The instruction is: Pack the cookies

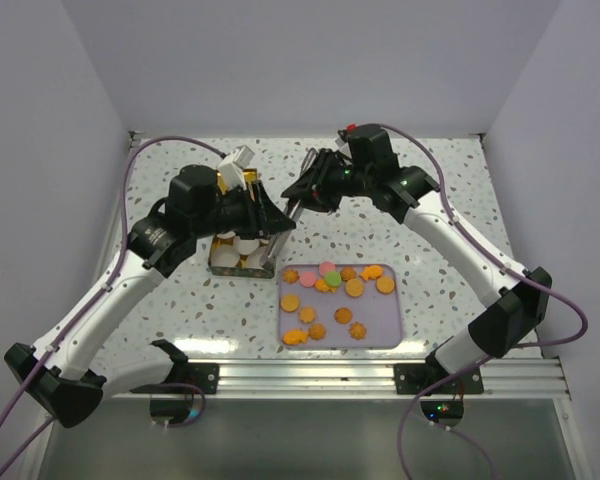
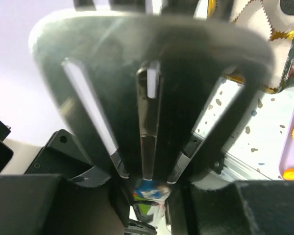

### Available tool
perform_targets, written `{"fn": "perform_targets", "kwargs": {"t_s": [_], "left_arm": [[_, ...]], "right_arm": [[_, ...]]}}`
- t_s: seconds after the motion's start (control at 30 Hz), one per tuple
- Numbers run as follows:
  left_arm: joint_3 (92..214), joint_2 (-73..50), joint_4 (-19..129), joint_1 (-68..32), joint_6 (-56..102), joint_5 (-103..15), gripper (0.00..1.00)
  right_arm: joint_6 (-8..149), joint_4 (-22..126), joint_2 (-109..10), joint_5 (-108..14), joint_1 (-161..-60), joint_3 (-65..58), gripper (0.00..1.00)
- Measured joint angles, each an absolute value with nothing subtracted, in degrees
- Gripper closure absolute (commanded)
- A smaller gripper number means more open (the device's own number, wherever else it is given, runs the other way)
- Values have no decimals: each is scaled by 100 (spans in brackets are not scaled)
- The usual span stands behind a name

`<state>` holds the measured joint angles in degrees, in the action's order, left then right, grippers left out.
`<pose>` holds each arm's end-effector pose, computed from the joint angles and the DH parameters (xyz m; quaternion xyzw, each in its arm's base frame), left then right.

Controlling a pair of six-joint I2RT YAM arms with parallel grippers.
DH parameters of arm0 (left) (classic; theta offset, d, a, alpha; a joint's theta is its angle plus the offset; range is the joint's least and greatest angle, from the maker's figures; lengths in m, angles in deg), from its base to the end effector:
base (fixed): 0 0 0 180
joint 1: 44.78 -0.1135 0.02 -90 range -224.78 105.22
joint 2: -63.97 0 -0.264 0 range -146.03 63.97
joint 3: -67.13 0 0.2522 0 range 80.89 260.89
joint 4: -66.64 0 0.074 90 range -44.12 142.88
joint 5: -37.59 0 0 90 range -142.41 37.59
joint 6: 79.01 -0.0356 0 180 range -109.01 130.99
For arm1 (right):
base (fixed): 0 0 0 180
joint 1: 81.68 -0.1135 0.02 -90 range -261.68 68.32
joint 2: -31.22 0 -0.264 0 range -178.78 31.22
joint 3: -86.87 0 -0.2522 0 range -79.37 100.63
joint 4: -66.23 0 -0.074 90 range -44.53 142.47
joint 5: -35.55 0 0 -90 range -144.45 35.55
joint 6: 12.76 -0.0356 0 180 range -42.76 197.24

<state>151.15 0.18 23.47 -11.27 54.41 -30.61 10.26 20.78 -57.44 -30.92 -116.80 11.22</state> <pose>0.1917 -0.1428 0.3958 0.0334 0.8245 -0.4608 0.3266 0.2775 0.2125 0.3927 0.1340 0.8424 0.4929 0.1717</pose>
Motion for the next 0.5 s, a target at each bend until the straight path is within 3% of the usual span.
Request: {"fn": "perform_targets", "kwargs": {"t_s": [0.23,0.5], "left_arm": [[15362,-124,1919,-1057,4995,-3283,41],[15982,-544,1396,-565,4473,-3834,32]], "right_arm": [[1122,1751,-5814,-3145,-11653,1187,79],[1244,1268,-5902,-3164,-11649,1393,81]]}}
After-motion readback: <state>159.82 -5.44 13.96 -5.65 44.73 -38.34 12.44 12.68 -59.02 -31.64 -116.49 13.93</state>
